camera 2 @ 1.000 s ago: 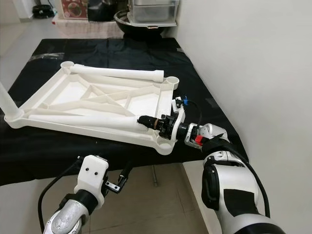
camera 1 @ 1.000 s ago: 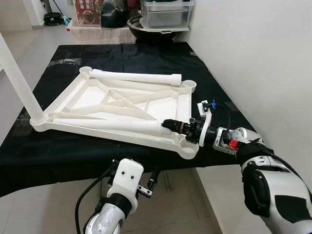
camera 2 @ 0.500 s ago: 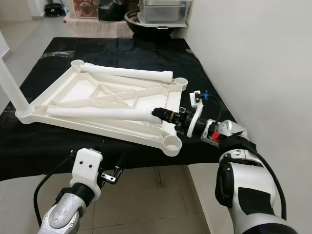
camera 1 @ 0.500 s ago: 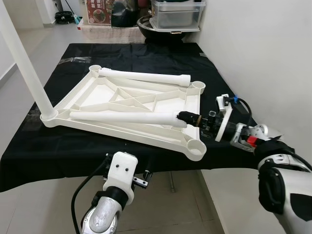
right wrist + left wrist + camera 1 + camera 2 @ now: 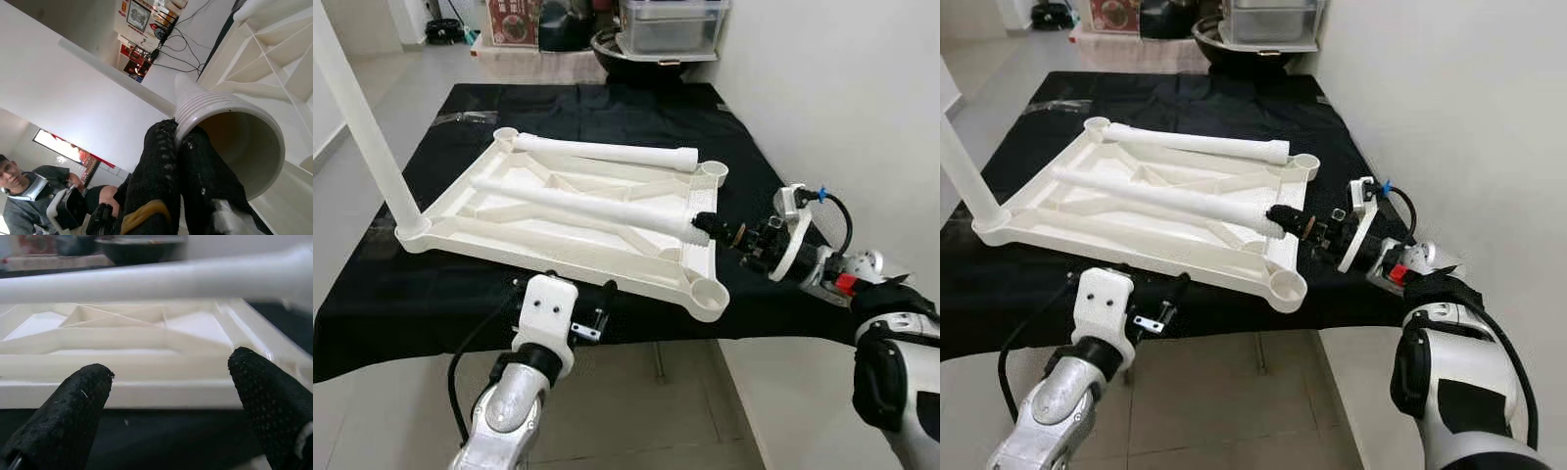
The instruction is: Building children table
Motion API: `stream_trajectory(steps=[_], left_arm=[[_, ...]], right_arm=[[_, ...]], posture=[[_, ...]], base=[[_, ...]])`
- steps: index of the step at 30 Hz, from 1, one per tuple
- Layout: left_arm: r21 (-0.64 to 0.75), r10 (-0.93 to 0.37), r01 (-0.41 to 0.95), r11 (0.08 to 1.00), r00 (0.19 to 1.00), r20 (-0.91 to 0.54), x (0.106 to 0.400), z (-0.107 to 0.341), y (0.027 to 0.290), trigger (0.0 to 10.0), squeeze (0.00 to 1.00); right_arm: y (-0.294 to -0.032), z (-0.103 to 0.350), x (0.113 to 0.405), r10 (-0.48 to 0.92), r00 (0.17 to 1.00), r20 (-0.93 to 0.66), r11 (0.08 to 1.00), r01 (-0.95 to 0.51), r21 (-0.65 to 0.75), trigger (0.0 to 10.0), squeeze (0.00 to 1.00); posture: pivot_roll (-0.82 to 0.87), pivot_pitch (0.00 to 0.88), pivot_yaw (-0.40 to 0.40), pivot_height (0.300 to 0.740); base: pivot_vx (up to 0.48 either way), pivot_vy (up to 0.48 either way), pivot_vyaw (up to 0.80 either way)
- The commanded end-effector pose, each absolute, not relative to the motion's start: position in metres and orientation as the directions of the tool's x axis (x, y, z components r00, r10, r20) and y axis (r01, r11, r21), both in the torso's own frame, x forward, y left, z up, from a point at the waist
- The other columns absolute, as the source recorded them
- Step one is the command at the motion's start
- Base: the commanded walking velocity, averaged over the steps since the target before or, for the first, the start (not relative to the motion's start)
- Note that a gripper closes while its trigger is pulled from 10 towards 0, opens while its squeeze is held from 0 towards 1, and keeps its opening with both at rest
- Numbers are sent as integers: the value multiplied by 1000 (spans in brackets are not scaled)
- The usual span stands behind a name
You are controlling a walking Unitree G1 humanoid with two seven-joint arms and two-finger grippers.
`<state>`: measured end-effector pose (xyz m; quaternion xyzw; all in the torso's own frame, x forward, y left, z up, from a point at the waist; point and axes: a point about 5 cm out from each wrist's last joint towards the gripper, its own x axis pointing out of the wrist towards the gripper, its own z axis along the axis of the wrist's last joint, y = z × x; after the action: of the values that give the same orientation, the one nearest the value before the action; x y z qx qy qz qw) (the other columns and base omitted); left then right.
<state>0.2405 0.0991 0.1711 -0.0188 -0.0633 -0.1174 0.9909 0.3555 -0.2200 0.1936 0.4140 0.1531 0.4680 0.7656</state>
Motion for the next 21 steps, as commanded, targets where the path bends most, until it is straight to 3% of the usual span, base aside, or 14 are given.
stream_trajectory(steps=[1,2,3,4,5,6,12,21], left_arm=[[-94,-209,221,971,970,127,245,172,101,10000,1000],[-94,-209,221,971,970,127,245,172,101,10000,1000],[-239,-187,215,947,973,136,252,177,102,10000,1000],[-328,-183,222,918,972,146,255,181,101,10000,0],[-328,-183,222,918,972,146,255,181,101,10000,0],[-443,-200,253,860,966,164,259,184,100,10000,0],[-584,-231,318,747,948,221,276,187,101,10000,0],[-721,-292,406,561,912,287,282,190,93,10000,0]], right_arm=[[-217,194,354,844,493,211,162,-609,777,0,0],[-217,194,354,844,493,211,162,-609,777,0,0],[-216,192,353,843,490,221,149,-608,780,0,0],[-215,191,352,843,486,231,135,-607,783,0,0],[-215,191,352,843,486,231,135,-607,783,0,0],[-212,191,352,844,477,246,113,-607,787,0,0],[-207,193,353,831,472,294,67,-610,790,0,0],[-202,195,352,837,445,318,26,-614,789,0,0]], posture=[[78,87,-86,740],[78,87,-86,740],[78,86,-89,740],[77,87,-84,740],[77,87,-84,740],[77,87,-84,740],[76,85,-85,740],[74,88,-84,740]], base=[[0,0,0],[0,0,0],[0,0,0],[0,0,0],[0,0,0],[0,0,0],[0,0,0],[0,0,0]])
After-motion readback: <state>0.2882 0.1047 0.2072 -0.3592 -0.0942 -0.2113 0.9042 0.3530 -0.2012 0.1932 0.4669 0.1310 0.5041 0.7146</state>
